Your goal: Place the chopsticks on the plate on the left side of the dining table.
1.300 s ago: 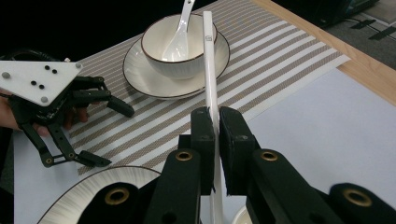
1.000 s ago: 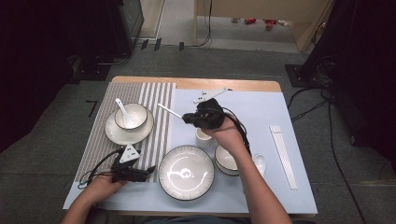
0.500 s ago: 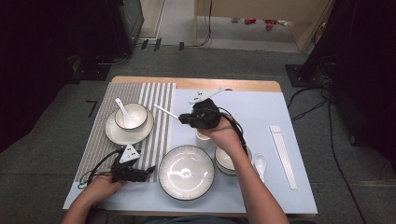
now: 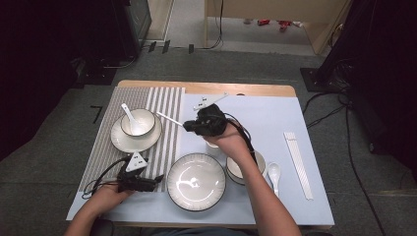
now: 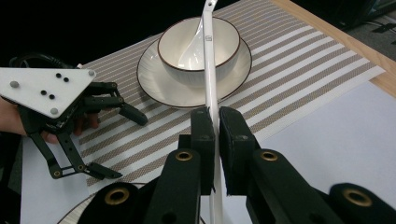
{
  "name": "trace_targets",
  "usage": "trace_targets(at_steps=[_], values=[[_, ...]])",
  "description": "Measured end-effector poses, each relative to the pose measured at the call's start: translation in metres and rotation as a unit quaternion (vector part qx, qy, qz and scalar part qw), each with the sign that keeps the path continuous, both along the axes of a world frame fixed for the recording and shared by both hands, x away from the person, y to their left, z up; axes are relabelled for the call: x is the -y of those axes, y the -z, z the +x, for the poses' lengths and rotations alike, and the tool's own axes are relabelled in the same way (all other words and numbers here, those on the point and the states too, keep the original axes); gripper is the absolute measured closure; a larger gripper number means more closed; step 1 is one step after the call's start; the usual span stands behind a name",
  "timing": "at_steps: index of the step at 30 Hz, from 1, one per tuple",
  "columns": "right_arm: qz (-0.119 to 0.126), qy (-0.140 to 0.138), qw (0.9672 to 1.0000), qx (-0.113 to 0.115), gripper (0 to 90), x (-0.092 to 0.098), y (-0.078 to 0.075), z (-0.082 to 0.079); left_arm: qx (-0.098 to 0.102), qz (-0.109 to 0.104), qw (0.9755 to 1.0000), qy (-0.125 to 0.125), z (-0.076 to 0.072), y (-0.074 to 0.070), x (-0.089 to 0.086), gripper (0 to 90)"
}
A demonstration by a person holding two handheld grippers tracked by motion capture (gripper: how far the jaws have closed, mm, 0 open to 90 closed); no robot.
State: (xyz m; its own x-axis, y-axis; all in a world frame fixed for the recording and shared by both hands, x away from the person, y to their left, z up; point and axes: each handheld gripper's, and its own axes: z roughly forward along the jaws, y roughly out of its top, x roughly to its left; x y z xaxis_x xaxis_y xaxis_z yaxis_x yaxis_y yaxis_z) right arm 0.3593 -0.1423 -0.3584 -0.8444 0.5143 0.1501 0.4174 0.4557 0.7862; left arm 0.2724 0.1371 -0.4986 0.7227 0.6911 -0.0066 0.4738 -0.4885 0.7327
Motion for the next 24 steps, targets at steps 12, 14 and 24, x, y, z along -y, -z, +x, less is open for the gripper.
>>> trace_targets(at_steps=[12, 14, 24], values=[[-0.001, -0.007, 1.0, 0.001, 85.3, -0.008, -0.001, 0.002, 0.0, 0.0, 1.0, 0.0, 0.0, 0.0, 0.0, 14.5], [-0.003, -0.008, 1.0, 0.0, 85.3, -0.009, -0.001, 0.002, 0.0, 0.0, 1.0, 0.0, 0.0, 0.0, 0.0, 14.6], [-0.005, -0.013, 0.9999, 0.0, 85.3, -0.015, -0.002, 0.003, 0.0, 0.0, 1.0, 0.0, 0.0, 0.0, 0.0, 14.5]])
